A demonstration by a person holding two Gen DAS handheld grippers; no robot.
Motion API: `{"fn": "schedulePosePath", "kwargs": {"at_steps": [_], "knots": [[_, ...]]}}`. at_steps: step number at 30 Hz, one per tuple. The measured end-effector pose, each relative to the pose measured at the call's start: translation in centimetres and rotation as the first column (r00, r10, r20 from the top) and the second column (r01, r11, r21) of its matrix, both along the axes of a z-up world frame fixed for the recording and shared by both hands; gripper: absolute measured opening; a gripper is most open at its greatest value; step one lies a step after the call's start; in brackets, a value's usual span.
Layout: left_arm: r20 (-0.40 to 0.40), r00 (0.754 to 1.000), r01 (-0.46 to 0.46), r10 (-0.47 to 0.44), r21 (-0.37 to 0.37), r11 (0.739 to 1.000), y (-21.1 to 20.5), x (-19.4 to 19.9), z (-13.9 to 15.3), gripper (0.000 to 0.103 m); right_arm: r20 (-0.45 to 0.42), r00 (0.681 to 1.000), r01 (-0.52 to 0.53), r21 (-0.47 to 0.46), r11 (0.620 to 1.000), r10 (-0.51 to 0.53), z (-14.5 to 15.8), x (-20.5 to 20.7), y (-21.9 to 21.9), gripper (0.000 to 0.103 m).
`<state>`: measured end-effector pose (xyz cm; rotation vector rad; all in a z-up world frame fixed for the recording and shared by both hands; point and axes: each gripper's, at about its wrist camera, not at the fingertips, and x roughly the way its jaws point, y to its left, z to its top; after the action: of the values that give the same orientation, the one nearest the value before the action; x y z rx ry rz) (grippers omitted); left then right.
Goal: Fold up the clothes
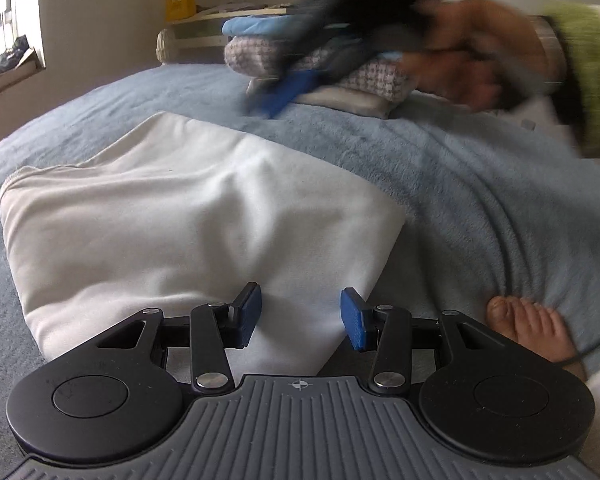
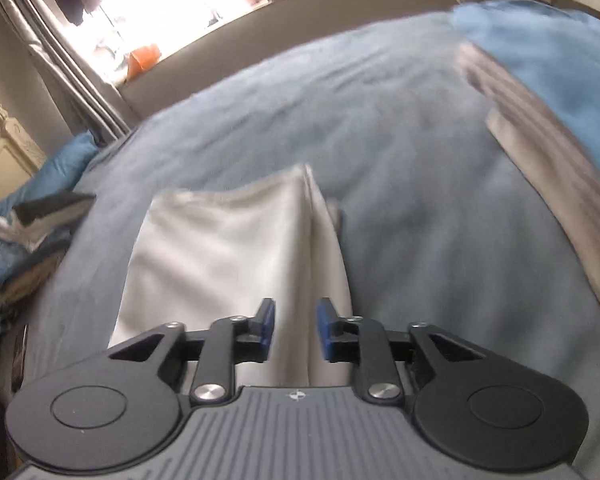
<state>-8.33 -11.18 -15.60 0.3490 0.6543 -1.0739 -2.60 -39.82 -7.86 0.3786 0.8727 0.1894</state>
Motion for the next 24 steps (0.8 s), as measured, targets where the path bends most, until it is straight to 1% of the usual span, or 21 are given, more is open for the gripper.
{"fn": "schedulePosePath", "kwargs": {"at_steps": [1,3,5,6,7,8,10,14,15,16,18,20,22,23,24], "knots": [[-0.014,1.0,0.002,-0.002,-0.005,1.0,0.0,0.1,0.0,0.044,0.007,1.0,-0.005,-0.003,1.0,0.005,-0.4,1.6,0.2,0.034],[-0.028,1.0,0.004,-0.005,-0.009,1.0,0.1,0.2,0.0,0.044,0.019,1.0,-0.012,-0.036,0.999,0.013,-1.2,4.7,0.8,0.035],[-0.041,0.999,0.006,-0.007,-0.012,1.0,0.2,0.3,0.0,0.044,0.029,0.999,-0.018,-0.054,0.998,0.019,-2.0,6.9,1.0,0.035],[-0.051,0.999,0.006,-0.007,-0.017,1.0,0.2,0.4,0.0,0.044,0.03,0.999,-0.027,-0.046,0.999,0.028,-2.4,7.8,1.0,0.032],[-0.061,0.998,0.005,-0.007,-0.022,1.0,0.3,0.5,-0.1,0.044,0.029,0.999,-0.04,-0.032,0.999,0.04,-2.8,8.6,1.0,0.018],[-0.071,0.997,0.004,-0.006,-0.028,1.0,0.4,0.5,-0.1,0.043,0.039,0.998,-0.038,-0.035,0.999,0.039,-3.0,9.1,1.1,0.009],[-0.09,0.996,0.0,-0.004,-0.041,0.999,0.6,0.7,-0.2,0.043,0.055,0.998,-0.014,-0.046,0.999,0.017,-3.4,9.5,1.3,0.007],[-0.126,0.992,0.001,-0.009,-0.066,0.998,1.0,1.1,-0.1,0.043,0.039,0.998,0.058,-0.023,0.998,-0.057,-5.1,9.7,1.1,0.009],[-0.154,0.988,-0.001,-0.011,-0.076,0.997,1.3,1.4,0.2,0.044,0.045,0.997,0.067,-0.019,0.998,-0.066,-4.7,9.5,1.1,0.009],[-0.188,0.982,-0.003,-0.013,-0.089,0.996,1.8,1.6,0.5,0.044,0.07,0.996,0.062,-0.037,0.997,-0.059,-3.7,9.0,1.4,0.012],[-0.251,0.968,-0.002,-0.03,-0.128,0.992,3.2,2.2,1.5,0.044,0.129,0.991,0.041,-0.097,0.994,-0.029,-1.2,7.8,2.4,0.012],[-0.276,0.96,-0.003,-0.043,-0.165,0.986,4.8,2.4,2.5,0.044,0.164,0.985,-0.039,-0.112,0.993,0.057,1.1,7.1,4.1,0.012],[-0.275,0.961,-0.017,-0.033,-0.175,0.984,6.3,2.4,3.0,0.044,0.147,0.971,-0.169,-0.136,0.976,0.188,2.4,7.1,7.3,0.012],[-0.274,0.961,-0.023,-0.027,-0.18,0.983,7.0,2.4,3.3,0.044,0.129,0.958,-0.238,-0.155,0.959,0.258,2.7,7.3,9.4,0.012],[-0.284,0.959,-0.045,-0.004,-0.166,0.985,7.4,2.6,3.0,0.044,0.109,0.939,-0.306,-0.172,0.936,0.327,2.9,7.5,11.5,0.012]]}}
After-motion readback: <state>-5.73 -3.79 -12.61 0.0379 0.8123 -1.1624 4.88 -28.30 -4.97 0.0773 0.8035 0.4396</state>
